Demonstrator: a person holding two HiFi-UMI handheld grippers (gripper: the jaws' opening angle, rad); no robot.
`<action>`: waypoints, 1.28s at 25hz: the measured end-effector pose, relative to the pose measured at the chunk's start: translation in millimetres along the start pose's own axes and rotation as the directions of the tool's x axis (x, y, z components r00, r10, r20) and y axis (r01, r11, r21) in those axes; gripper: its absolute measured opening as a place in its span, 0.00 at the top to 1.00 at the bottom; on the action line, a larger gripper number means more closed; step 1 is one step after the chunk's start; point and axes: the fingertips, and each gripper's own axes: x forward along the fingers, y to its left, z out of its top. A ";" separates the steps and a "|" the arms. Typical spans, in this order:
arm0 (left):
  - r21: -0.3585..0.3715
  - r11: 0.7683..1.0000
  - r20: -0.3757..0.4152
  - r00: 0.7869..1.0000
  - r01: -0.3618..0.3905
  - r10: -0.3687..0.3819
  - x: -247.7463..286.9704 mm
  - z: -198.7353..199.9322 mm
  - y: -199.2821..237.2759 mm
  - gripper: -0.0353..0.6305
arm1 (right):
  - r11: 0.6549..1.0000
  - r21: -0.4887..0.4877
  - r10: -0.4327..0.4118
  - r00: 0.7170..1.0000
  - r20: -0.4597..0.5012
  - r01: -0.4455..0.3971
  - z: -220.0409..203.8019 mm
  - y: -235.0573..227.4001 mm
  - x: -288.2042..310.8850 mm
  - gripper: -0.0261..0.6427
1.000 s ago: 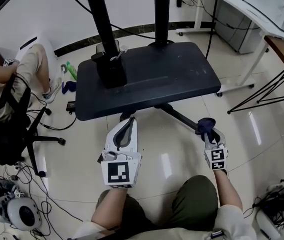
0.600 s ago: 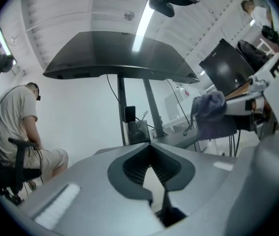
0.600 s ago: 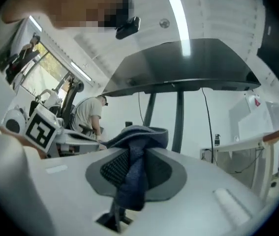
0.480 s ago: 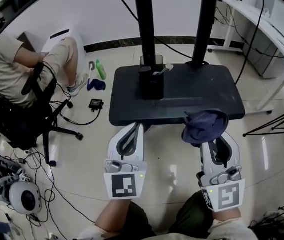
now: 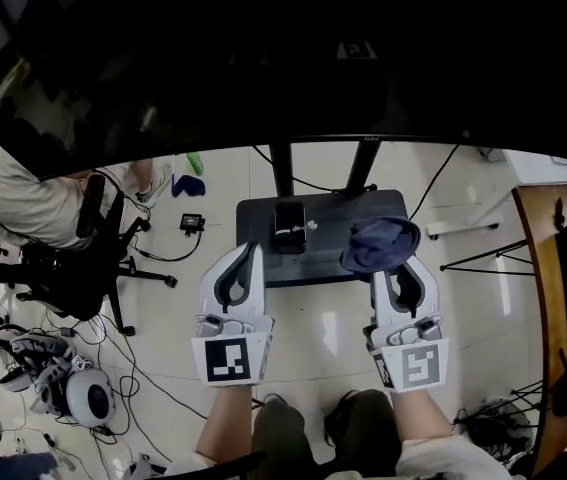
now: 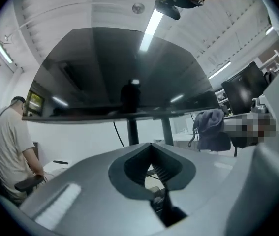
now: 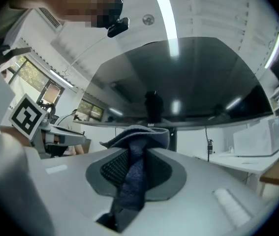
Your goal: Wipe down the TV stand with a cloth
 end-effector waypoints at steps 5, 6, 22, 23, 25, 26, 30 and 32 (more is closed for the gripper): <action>-0.022 1.000 0.204 0.979 -0.016 0.020 -33.5 206.7 37.1 0.77 | 0.998 0.051 -0.029 0.999 -0.040 0.031 189.3 -13.8 29.4 0.85; -0.019 1.000 0.205 0.979 -0.012 0.016 -44.3 247.6 45.0 0.77 | 0.998 0.055 -0.030 0.998 -0.049 0.033 229.4 -11.3 35.1 0.85; -0.074 0.997 0.306 0.951 -0.031 0.052 -409.6 554.2 114.4 0.77 | 0.998 -0.005 -0.058 0.996 -0.063 0.058 630.2 181.2 -110.5 0.85; -0.084 0.996 0.305 0.951 -0.022 0.046 -425.3 559.2 105.1 0.77 | 0.998 0.008 -0.056 0.996 -0.065 0.057 641.1 184.4 -124.5 0.85; -0.107 0.994 0.288 0.957 -0.012 0.042 -458.8 570.1 86.9 0.77 | 0.998 0.018 -0.057 0.996 -0.069 0.058 666.0 192.4 -155.8 0.85; -0.115 0.993 0.279 0.959 -0.008 0.040 -475.2 573.9 76.1 0.77 | 0.998 0.017 -0.057 0.996 -0.072 0.058 676.9 196.0 -172.7 0.85; -0.114 0.993 0.274 0.961 0.010 0.022 -543.1 579.7 24.2 0.77 | 0.998 0.011 -0.065 0.995 -0.076 0.066 703.1 206.3 -247.5 0.85; -0.098 0.995 0.285 0.958 -0.003 0.031 -575.9 585.2 8.9 0.77 | 0.998 0.021 -0.057 0.995 -0.080 0.059 710.2 216.3 -277.0 0.85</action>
